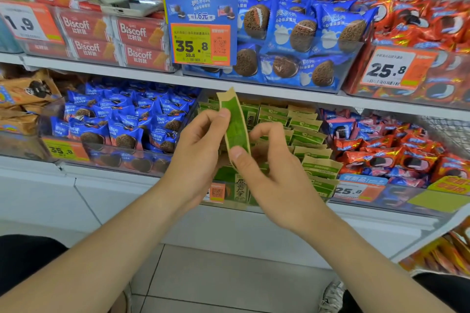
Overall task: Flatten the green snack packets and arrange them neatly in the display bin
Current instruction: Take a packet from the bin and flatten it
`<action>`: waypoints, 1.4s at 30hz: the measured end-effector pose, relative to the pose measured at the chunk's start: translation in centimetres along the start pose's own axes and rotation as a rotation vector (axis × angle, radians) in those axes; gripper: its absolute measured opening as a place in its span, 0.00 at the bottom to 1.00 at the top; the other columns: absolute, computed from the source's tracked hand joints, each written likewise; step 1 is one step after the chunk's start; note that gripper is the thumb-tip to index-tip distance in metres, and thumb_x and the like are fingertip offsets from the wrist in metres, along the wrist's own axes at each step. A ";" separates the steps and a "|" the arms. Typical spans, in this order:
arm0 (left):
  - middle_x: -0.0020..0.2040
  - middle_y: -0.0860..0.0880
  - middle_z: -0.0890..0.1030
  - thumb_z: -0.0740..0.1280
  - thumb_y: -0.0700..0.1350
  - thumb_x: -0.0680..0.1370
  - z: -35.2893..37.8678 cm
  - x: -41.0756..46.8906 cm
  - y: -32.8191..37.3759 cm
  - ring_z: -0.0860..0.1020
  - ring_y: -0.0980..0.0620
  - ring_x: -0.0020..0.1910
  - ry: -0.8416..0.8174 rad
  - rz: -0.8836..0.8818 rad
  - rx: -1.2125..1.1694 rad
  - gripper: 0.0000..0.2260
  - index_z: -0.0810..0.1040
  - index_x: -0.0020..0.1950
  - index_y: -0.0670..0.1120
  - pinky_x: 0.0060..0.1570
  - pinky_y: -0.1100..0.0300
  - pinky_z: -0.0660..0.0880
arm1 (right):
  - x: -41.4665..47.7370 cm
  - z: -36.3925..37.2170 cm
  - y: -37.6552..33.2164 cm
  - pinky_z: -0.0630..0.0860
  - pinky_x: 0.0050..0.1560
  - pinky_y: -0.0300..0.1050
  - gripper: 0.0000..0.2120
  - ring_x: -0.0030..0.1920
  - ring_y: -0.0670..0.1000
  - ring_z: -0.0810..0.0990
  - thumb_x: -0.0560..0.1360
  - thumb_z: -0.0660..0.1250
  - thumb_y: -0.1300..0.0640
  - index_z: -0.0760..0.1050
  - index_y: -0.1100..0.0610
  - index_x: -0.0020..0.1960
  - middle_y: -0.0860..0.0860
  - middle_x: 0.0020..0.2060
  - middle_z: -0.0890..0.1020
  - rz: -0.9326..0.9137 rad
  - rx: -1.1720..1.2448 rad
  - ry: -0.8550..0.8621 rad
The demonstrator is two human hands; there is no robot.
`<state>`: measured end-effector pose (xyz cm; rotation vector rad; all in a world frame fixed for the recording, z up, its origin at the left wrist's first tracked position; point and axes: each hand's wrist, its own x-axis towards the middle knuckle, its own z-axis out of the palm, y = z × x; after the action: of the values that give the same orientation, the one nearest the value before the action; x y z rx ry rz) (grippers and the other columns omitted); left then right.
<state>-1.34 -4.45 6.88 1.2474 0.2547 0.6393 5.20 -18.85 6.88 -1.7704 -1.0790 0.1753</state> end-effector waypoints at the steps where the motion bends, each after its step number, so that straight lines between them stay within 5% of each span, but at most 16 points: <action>1: 0.51 0.37 0.81 0.65 0.50 0.86 0.1 -0.1 0.0 0.80 0.44 0.49 -0.027 0.006 0.026 0.19 0.73 0.56 0.31 0.51 0.46 0.83 | 0.1 0.1 0.1 0.79 0.39 0.57 0.15 0.37 0.52 0.80 0.83 0.67 0.44 0.65 0.51 0.58 0.50 0.42 0.82 0.000 0.027 0.060; 4: 0.51 0.40 0.85 0.67 0.50 0.84 0.1 -0.6 0.1 0.85 0.48 0.56 -0.115 0.020 0.121 0.20 0.75 0.52 0.31 0.55 0.46 0.84 | 0.7 0.1 0.5 0.72 0.31 0.52 0.15 0.32 0.48 0.70 0.83 0.67 0.44 0.67 0.54 0.52 0.45 0.35 0.74 0.006 0.102 0.216; 9: 0.60 0.50 0.87 0.75 0.42 0.80 -0.2 -1.2 -0.6 0.83 0.50 0.65 -0.174 0.065 0.243 0.07 0.86 0.45 0.40 0.63 0.45 0.81 | 1.1 -0.3 1.2 0.68 0.35 0.40 0.16 0.32 0.43 0.71 0.85 0.65 0.45 0.77 0.54 0.44 0.42 0.31 0.75 -0.007 0.115 0.335; 14: 0.56 0.51 0.89 0.73 0.35 0.80 -0.3 -1.6 -0.4 0.81 0.53 0.68 -0.194 0.073 0.301 0.06 0.88 0.47 0.42 0.60 0.48 0.83 | 1.1 -0.2 1.2 0.80 0.48 0.54 0.18 0.41 0.51 0.82 0.81 0.69 0.44 0.85 0.57 0.43 0.53 0.38 0.86 0.138 0.360 0.362; 19: 0.51 0.50 0.88 0.70 0.35 0.82 -0.2 -1.8 0.0 0.87 0.52 0.55 -0.185 0.041 0.317 0.03 0.82 0.49 0.37 0.52 0.56 0.85 | 0.9 0.0 1.1 0.81 0.62 0.67 0.20 0.55 0.66 0.85 0.79 0.71 0.43 0.87 0.61 0.49 0.60 0.48 0.88 0.297 0.520 0.337; 22: 0.42 0.50 0.85 0.69 0.34 0.83 -0.2 -1.7 0.0 0.87 0.53 0.46 -0.151 0.002 0.318 0.05 0.79 0.47 0.38 0.47 0.59 0.84 | 1.1 -0.1 1.2 0.85 0.55 0.57 0.20 0.54 0.62 0.87 0.75 0.75 0.42 0.85 0.58 0.54 0.57 0.50 0.88 0.312 0.498 0.362; 25: 0.41 0.40 0.78 0.69 0.34 0.82 -0.3 -1.4 -0.1 0.86 0.49 0.45 -0.124 -0.047 0.226 0.11 0.79 0.41 0.44 0.49 0.53 0.84 | 1.3 -0.4 0.6 0.82 0.44 0.40 0.31 0.55 0.55 0.87 0.71 0.77 0.40 0.77 0.52 0.69 0.57 0.59 0.85 0.391 0.587 0.314; 27: 0.41 0.40 0.74 0.71 0.35 0.80 -0.3 -1.2 -0.1 0.84 0.47 0.43 -0.111 -0.071 0.188 0.12 0.79 0.38 0.46 0.53 0.47 0.85 | 1.4 -0.5 0.4 0.83 0.46 0.42 0.26 0.56 0.57 0.87 0.75 0.75 0.43 0.78 0.52 0.70 0.59 0.60 0.85 0.397 0.655 0.250; 31: 0.50 0.40 0.85 0.72 0.39 0.80 -0.5 -1.2 0.0 0.87 0.43 0.50 -0.190 -0.157 0.054 0.04 0.78 0.49 0.43 0.57 0.43 0.84 | 1.2 -0.8 0.3 0.86 0.48 0.52 0.19 0.51 0.55 0.89 0.79 0.75 0.55 0.76 0.49 0.68 0.54 0.53 0.88 0.377 0.676 0.324; 34: 0.57 0.40 0.87 0.74 0.41 0.80 -0.4 -1.2 -0.2 0.87 0.39 0.57 -0.221 -0.196 0.106 0.16 0.78 0.67 0.43 0.61 0.42 0.82 | 1.2 -1.2 0.1 0.87 0.45 0.54 0.15 0.49 0.54 0.89 0.82 0.72 0.59 0.74 0.49 0.66 0.52 0.51 0.89 0.309 0.556 0.320; 36: 0.57 0.40 0.88 0.69 0.36 0.83 -0.3 -1.2 -0.3 0.87 0.40 0.57 -0.169 -0.186 0.120 0.14 0.80 0.68 0.42 0.63 0.42 0.81 | 1.3 -1.4 0.0 0.85 0.46 0.56 0.08 0.46 0.54 0.88 0.86 0.65 0.56 0.76 0.49 0.63 0.52 0.50 0.89 0.297 0.557 0.336; 39: 0.56 0.39 0.88 0.65 0.33 0.84 -0.5 -0.9 -0.6 0.87 0.41 0.58 -0.092 -0.187 0.078 0.12 0.80 0.66 0.40 0.60 0.47 0.84 | 1.5 -1.5 0.1 0.83 0.48 0.56 0.10 0.45 0.54 0.85 0.88 0.60 0.56 0.76 0.52 0.66 0.59 0.50 0.88 0.340 0.718 0.393; 42: 0.55 0.39 0.88 0.66 0.32 0.83 -0.6 -0.8 -0.5 0.87 0.42 0.56 -0.068 -0.194 0.000 0.11 0.79 0.65 0.40 0.54 0.53 0.85 | 1.2 -1.6 0.4 0.84 0.56 0.54 0.13 0.53 0.56 0.86 0.87 0.63 0.58 0.80 0.62 0.66 0.58 0.56 0.88 0.351 0.838 0.235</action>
<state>-2.17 -4.51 6.14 1.2247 0.3149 0.4291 7.03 -19.09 7.77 -1.1522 -0.4061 0.5343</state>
